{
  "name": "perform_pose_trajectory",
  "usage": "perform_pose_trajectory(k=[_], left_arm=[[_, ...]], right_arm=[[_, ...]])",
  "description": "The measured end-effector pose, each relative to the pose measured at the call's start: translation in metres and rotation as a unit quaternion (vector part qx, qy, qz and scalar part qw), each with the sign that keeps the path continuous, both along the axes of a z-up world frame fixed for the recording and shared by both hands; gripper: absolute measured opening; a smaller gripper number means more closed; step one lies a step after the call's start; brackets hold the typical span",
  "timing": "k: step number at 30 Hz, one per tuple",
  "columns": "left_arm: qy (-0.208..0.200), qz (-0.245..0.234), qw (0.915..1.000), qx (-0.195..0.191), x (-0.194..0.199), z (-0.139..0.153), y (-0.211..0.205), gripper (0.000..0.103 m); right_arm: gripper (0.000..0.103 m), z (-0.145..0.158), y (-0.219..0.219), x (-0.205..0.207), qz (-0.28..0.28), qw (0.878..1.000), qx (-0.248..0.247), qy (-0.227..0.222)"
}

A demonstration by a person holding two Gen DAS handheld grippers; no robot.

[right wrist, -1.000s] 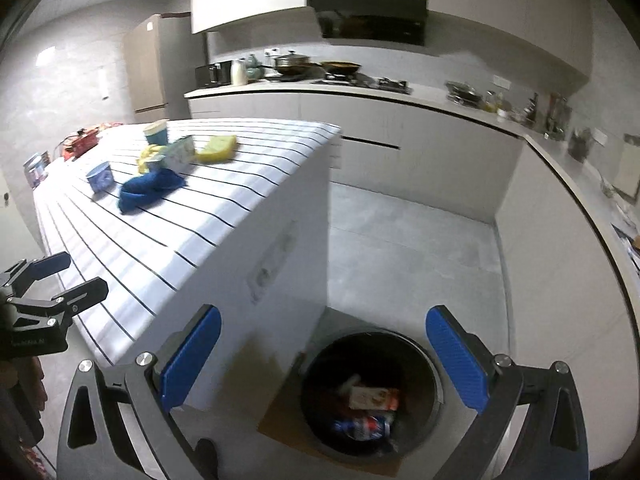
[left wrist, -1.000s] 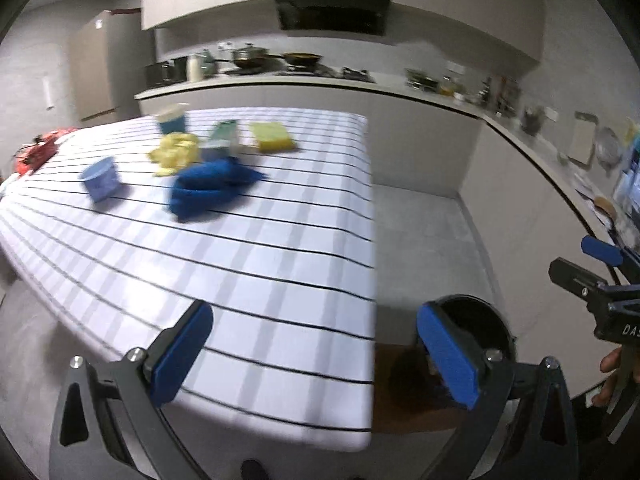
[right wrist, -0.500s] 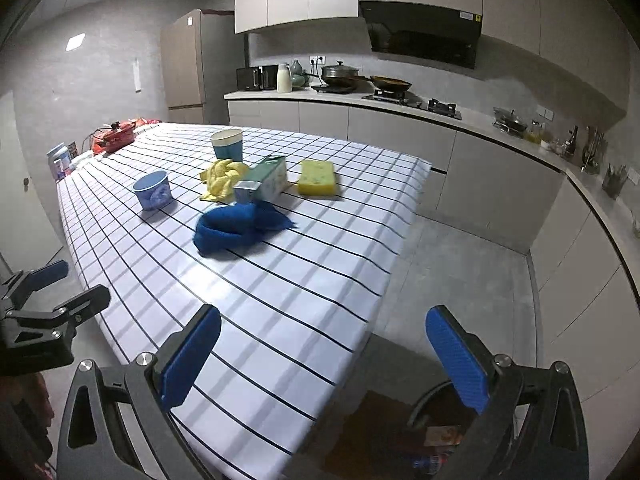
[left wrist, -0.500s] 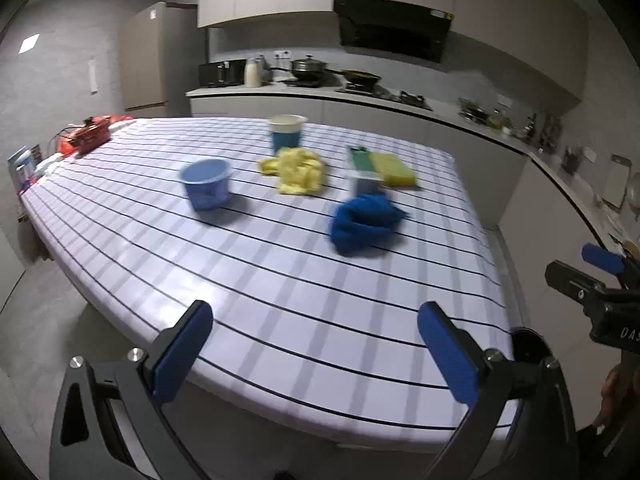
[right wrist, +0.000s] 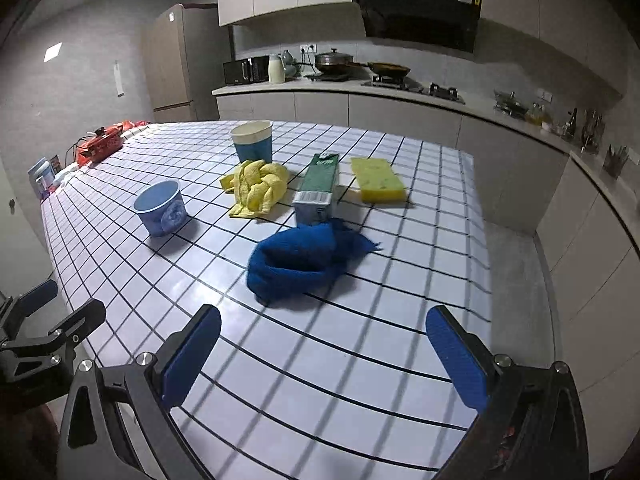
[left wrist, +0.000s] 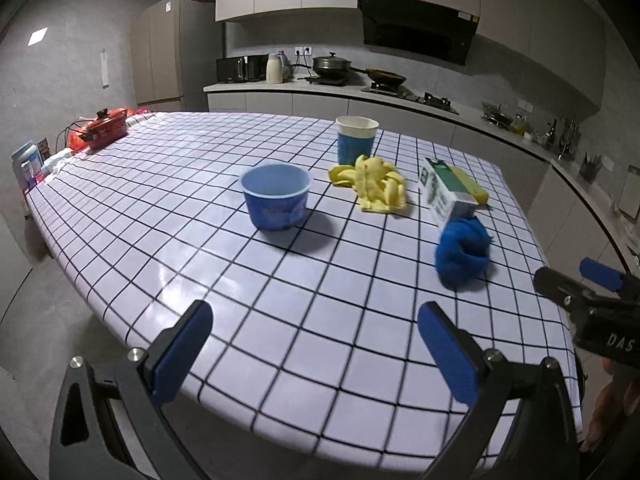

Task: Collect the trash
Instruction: 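Move both tools back toward the blue bowl and blue cloth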

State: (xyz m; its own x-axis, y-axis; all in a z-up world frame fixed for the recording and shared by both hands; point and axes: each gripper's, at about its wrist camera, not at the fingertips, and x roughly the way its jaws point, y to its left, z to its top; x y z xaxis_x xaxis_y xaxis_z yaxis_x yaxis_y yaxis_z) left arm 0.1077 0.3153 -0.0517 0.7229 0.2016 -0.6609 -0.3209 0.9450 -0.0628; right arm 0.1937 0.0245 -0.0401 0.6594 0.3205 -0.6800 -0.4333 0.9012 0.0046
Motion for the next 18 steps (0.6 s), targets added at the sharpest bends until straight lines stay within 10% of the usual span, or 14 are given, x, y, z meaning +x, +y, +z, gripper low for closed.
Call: perform_pose_trajectory(k=[18], left_arm=[[0.035, -0.011, 0.9992, -0.018, 0.062, -0.034, 0.046, 0.103]], right_arm=[[0.091, -0.048, 0.058, 0.053, -0.012, 0.998, -0.020, 0.063]])
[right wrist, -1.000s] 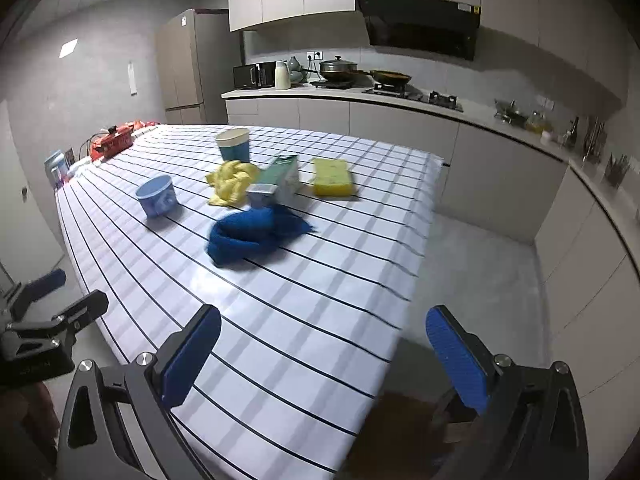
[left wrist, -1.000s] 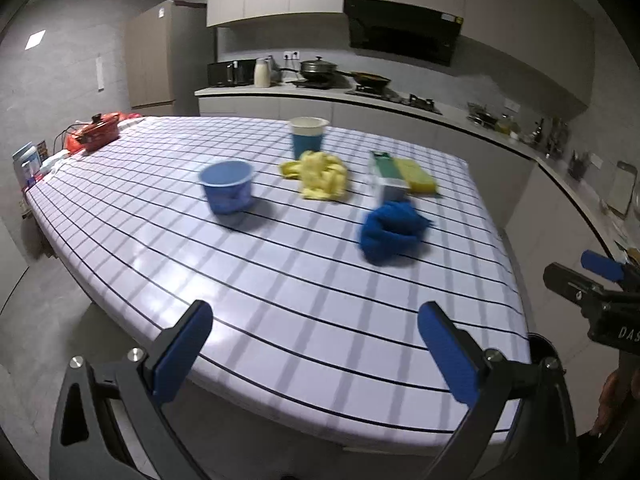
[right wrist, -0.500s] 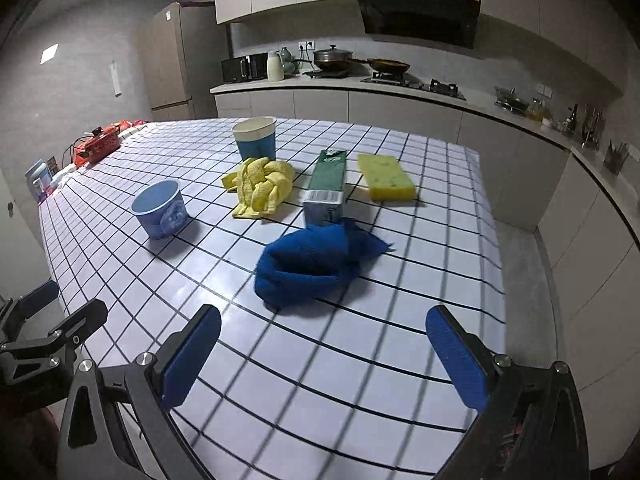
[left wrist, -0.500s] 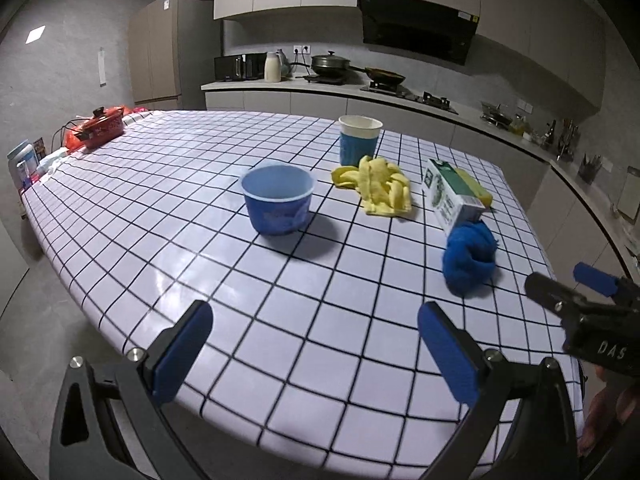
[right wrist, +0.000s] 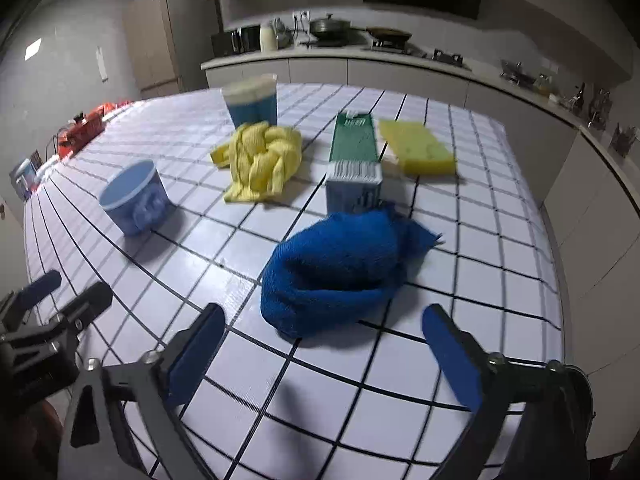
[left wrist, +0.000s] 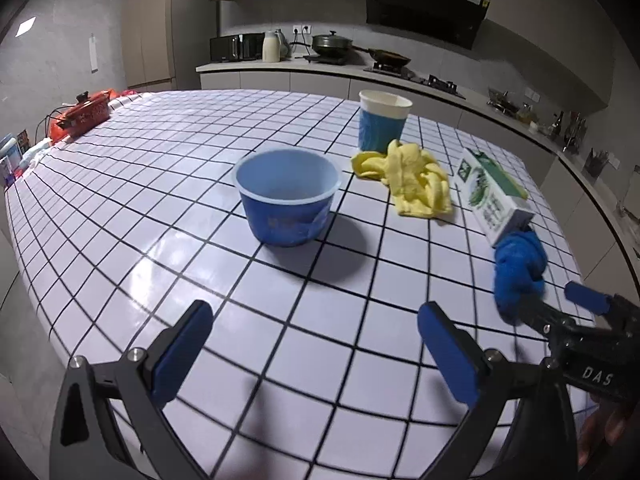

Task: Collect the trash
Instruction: 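Move both tools back toward the blue bowl and blue cloth, then grasp the blue bowl rim with the left tool while the right tool grasps the blue cloth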

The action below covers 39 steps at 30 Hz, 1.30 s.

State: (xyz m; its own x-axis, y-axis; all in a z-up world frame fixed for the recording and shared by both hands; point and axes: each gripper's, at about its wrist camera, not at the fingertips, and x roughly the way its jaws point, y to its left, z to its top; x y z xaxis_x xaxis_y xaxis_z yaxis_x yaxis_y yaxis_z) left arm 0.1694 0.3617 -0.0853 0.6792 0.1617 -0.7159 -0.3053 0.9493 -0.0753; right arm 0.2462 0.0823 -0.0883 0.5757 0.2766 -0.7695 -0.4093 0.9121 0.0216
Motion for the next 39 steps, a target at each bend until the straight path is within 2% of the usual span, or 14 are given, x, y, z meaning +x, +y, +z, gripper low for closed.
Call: perform_pose_trajectory(k=[1, 4, 7, 9, 14, 19, 22, 23, 24, 25, 26, 31, 39], left_arm=[[0.001, -0.001, 1.0000, -0.001, 0.003, -0.001, 0.002, 0.103], [0.004, -0.002, 1.0000, 0.000, 0.014, -0.004, 0.009, 0.103], [0.009, 0.002, 1.0000, -0.001, 0.030, -0.008, 0.019, 0.102], [0.011, 0.004, 0.9999, -0.003, 0.037, -0.010, 0.024, 0.102], [0.014, 0.011, 0.9997, -0.014, 0.057, -0.013, 0.039, 0.101], [0.020, 0.007, 0.9996, -0.017, 0.073, -0.014, 0.042, 0.098], [0.023, 0.007, 0.9995, -0.019, 0.081, -0.015, 0.044, 0.095], [0.026, 0.007, 0.9994, -0.021, 0.084, -0.016, 0.045, 0.091], [0.030, 0.006, 0.9992, -0.024, 0.087, -0.018, 0.046, 0.083], [0.035, 0.005, 0.9990, -0.028, 0.089, -0.019, 0.048, 0.078], [0.037, 0.005, 0.9989, -0.028, 0.090, -0.020, 0.047, 0.077], [0.025, 0.003, 0.9995, -0.018, 0.084, -0.013, 0.042, 0.076], [0.010, -0.004, 0.9998, -0.018, 0.058, 0.000, 0.028, 0.076]], right_arm=[[0.086, -0.003, 0.001, 0.002, 0.002, 1.000, 0.000, 0.004], [0.084, -0.010, 0.002, 0.012, -0.003, 1.000, -0.004, 0.008], [0.059, -0.014, 0.002, 0.026, -0.005, 1.000, 0.007, 0.020], [0.057, -0.018, 0.004, 0.035, -0.004, 1.000, 0.007, 0.025], [0.046, -0.018, 0.013, 0.052, 0.008, 1.000, 0.000, 0.021], [0.043, -0.018, 0.019, 0.072, 0.014, 1.000, 0.001, 0.022], [0.036, -0.018, 0.023, 0.081, 0.020, 1.000, 0.001, 0.023], [0.033, -0.018, 0.024, 0.082, 0.021, 1.000, 0.001, 0.023], [0.030, -0.018, 0.025, 0.085, 0.022, 0.999, 0.001, 0.023], [0.024, -0.018, 0.025, 0.087, 0.023, 0.999, 0.002, 0.025], [0.020, -0.018, 0.025, 0.087, 0.024, 0.999, 0.003, 0.026], [0.014, -0.016, 0.022, 0.083, 0.028, 0.999, 0.008, 0.027], [0.013, -0.010, 0.010, 0.065, 0.036, 0.999, 0.010, 0.026]])
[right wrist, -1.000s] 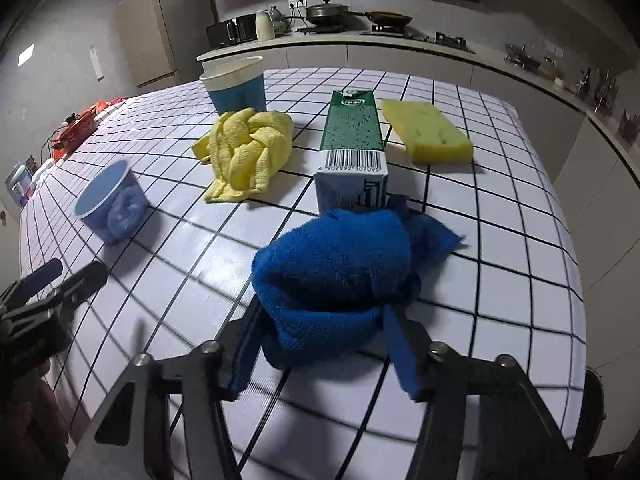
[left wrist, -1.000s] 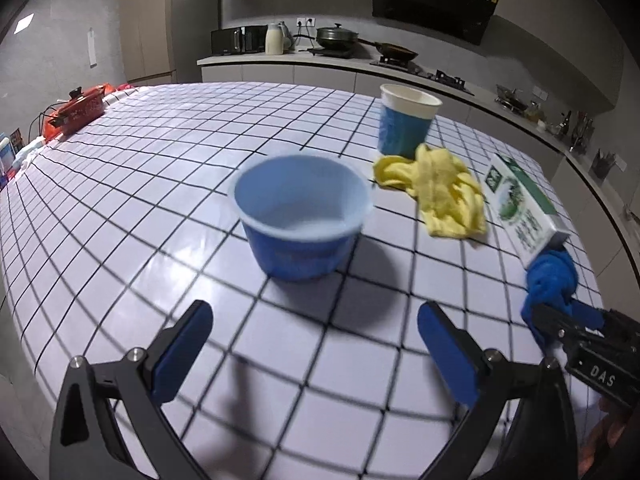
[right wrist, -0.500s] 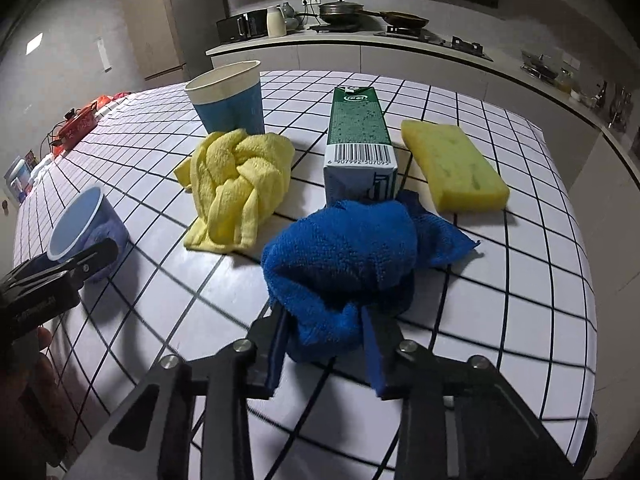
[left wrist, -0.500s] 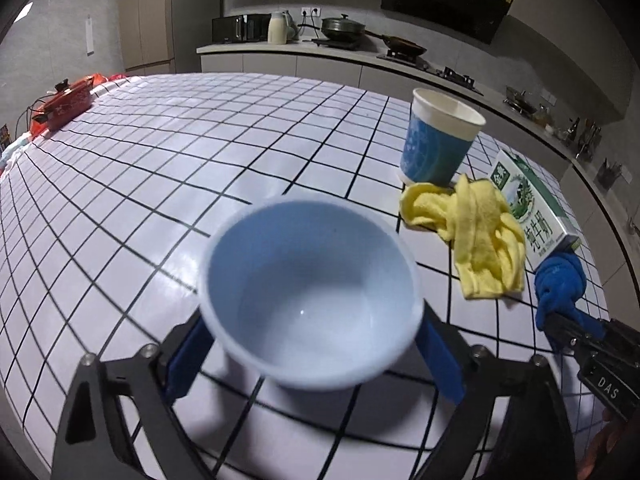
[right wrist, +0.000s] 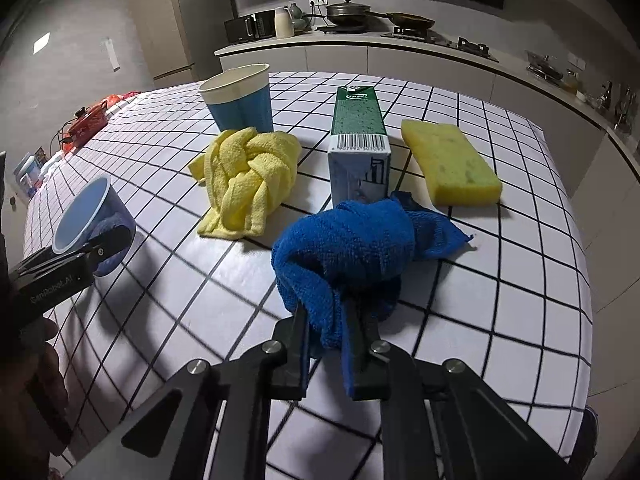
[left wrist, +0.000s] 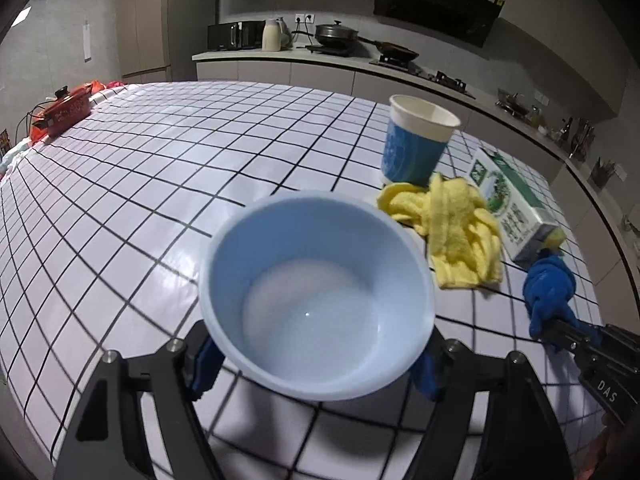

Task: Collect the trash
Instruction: 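Grasp the blue bowl rim with the left tool while the right tool grasps the blue cloth, then carry the blue bowl and blue cloth with both tools over the black bin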

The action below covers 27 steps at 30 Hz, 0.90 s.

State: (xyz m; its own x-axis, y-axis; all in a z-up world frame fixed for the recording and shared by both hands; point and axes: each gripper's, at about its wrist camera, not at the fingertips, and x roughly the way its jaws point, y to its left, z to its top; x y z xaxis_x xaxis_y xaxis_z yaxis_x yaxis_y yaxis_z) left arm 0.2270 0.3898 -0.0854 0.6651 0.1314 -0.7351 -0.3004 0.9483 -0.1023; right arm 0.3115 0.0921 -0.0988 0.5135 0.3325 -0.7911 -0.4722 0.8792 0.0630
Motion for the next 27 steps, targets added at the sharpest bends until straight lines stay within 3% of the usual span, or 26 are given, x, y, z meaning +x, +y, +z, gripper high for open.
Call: perform_pose_trajectory(k=[11, 27], left_arm=[[-0.019, -0.017, 0.9997, -0.003, -0.029, 0.014, -0.026, 0.076], [-0.031, -0.069, 0.9972, 0.005, -0.060, 0.032, -0.102, 0.076]], right_arm=[[0.010, 0.018, -0.029, -0.035, 0.009, 1.000, 0.010, -0.016], [0.010, 0.054, -0.097, -0.087, 0.001, 0.998, 0.049, -0.046]])
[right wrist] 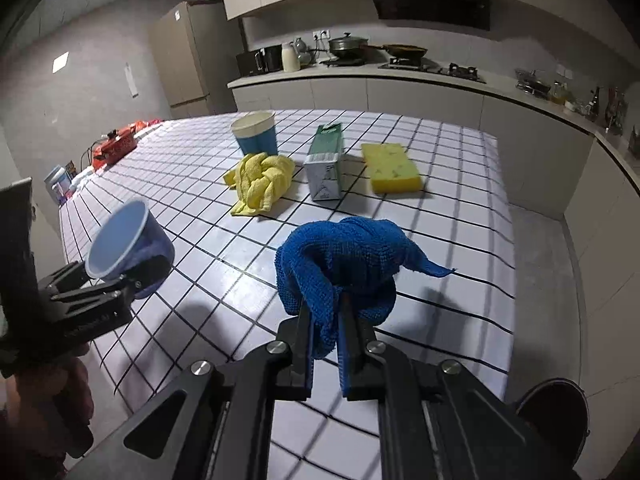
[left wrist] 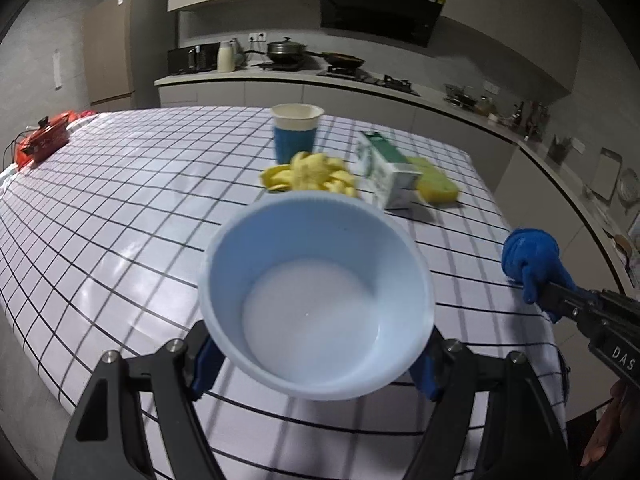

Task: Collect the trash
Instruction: 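Carry the blue bowl and blue cloth with both tools over the black bin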

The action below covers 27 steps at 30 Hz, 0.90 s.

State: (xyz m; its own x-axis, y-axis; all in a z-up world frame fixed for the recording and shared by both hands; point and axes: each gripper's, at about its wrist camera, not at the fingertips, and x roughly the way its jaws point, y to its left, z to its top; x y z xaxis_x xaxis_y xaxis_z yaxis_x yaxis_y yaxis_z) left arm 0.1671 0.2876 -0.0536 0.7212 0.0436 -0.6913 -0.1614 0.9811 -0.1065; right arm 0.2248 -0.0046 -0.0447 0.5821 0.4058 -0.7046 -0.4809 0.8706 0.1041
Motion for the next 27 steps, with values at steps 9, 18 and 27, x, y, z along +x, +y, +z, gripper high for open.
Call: perform_pose_trajectory(k=[9, 18, 27], left_arm=[[-0.011, -0.055, 0.9984, -0.001, -0.007, 0.015, -0.073, 0.076], [-0.018, -0.110, 0.9938, 0.004, -0.015, 0.026, -0.152, 0.076], [-0.019, -0.168, 0.9857, 0.002, -0.017, 0.029, -0.232, 0.076]], right_arm=[[0.010, 0.020, -0.070, -0.027, -0.027, 0.999, 0.006, -0.018], [0.010, 0.033, -0.157, -0.049, -0.069, 0.997, 0.004, -0.032], [0.010, 0.035, -0.245, -0.070, -0.113, 0.993, 0.001, -0.037]])
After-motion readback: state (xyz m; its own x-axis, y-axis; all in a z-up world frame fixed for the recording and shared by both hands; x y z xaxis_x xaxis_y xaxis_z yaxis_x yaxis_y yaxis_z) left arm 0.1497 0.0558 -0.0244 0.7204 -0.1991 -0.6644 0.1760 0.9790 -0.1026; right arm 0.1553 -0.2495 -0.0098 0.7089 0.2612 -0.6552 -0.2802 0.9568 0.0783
